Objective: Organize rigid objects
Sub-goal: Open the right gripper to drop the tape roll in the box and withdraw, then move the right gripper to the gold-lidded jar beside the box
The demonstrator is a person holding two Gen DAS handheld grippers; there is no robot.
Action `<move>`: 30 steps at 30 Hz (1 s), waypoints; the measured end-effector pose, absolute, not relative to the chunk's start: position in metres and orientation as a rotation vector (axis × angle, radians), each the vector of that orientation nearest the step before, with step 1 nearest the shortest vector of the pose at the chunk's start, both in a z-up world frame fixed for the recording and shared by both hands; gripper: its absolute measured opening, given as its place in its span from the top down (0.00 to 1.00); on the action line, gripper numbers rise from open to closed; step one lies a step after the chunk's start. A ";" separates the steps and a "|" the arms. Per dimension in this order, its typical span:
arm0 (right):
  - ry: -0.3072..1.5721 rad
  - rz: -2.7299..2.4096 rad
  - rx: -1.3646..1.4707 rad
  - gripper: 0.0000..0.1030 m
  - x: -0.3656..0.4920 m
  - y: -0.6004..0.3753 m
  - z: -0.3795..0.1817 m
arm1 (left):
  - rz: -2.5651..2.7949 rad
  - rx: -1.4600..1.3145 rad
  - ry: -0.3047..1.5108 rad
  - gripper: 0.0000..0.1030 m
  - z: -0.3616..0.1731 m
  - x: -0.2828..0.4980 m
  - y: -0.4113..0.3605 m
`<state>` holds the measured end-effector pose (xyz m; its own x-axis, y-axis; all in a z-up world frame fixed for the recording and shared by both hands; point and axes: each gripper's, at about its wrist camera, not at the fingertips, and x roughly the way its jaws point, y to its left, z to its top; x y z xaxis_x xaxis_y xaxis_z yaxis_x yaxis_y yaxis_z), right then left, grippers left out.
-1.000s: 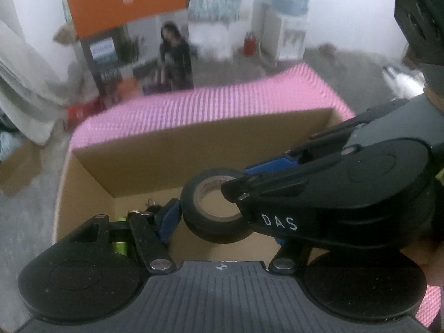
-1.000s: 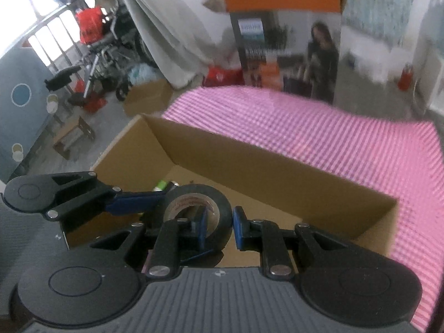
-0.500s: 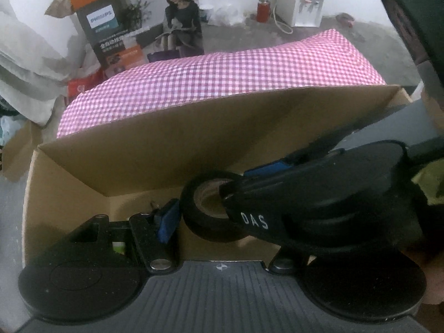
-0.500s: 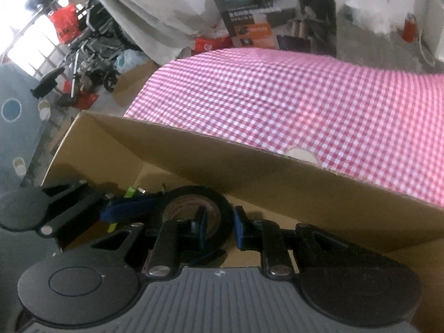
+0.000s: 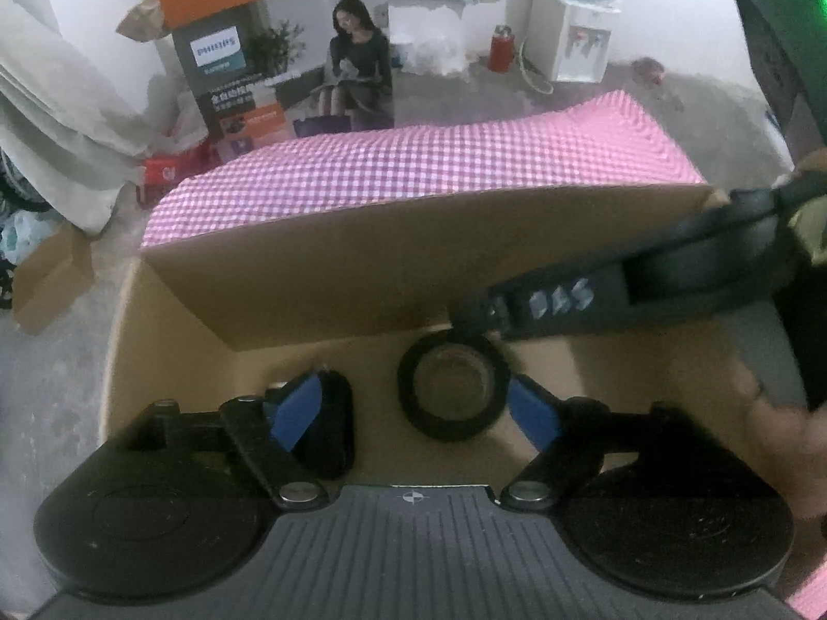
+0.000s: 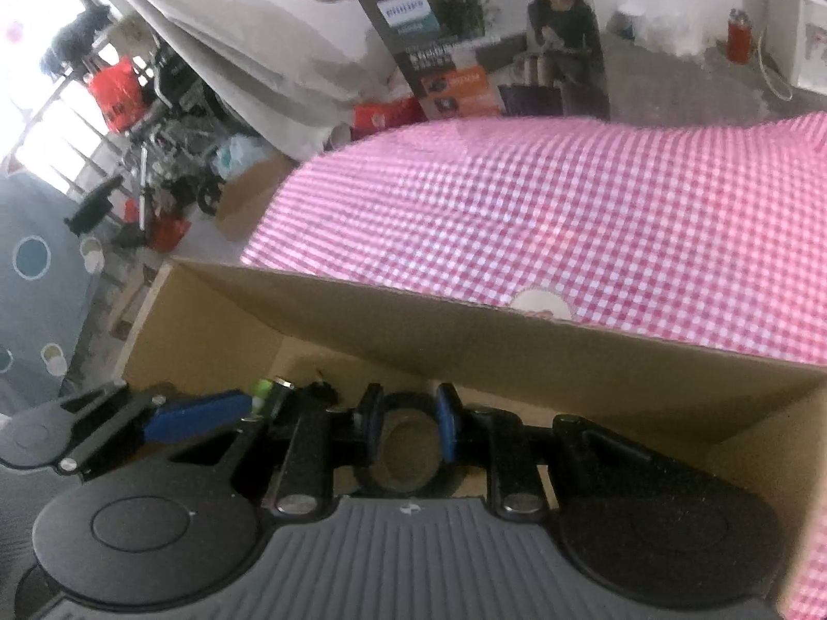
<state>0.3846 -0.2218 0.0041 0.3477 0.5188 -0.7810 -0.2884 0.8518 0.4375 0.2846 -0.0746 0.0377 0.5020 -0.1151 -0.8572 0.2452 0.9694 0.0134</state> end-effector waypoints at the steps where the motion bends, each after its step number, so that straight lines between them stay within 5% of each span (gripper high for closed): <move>1: 1.082 0.530 0.243 0.76 0.380 -0.225 0.012 | -0.223 0.136 1.012 0.19 0.043 0.280 -0.074; 2: 1.064 0.532 0.248 0.74 0.375 -0.228 0.019 | -0.226 0.133 1.000 0.19 0.047 0.274 -0.074; 5: 0.996 0.536 0.259 0.48 0.356 -0.240 0.044 | -0.243 0.125 0.954 0.17 0.067 0.256 -0.074; 13: 0.794 0.554 0.257 0.31 0.280 -0.270 0.104 | -0.326 0.066 0.796 0.06 0.113 0.193 -0.079; 16: 0.733 0.560 0.264 0.17 0.246 -0.283 0.116 | -0.370 0.063 0.752 0.02 0.119 0.164 -0.082; 18: 0.686 0.566 0.275 0.00 0.218 -0.293 0.120 | -0.380 0.077 0.728 0.01 0.119 0.146 -0.085; 30: 0.691 0.524 0.401 0.00 0.116 -0.328 0.057 | -0.340 0.144 0.772 0.00 0.054 0.073 -0.086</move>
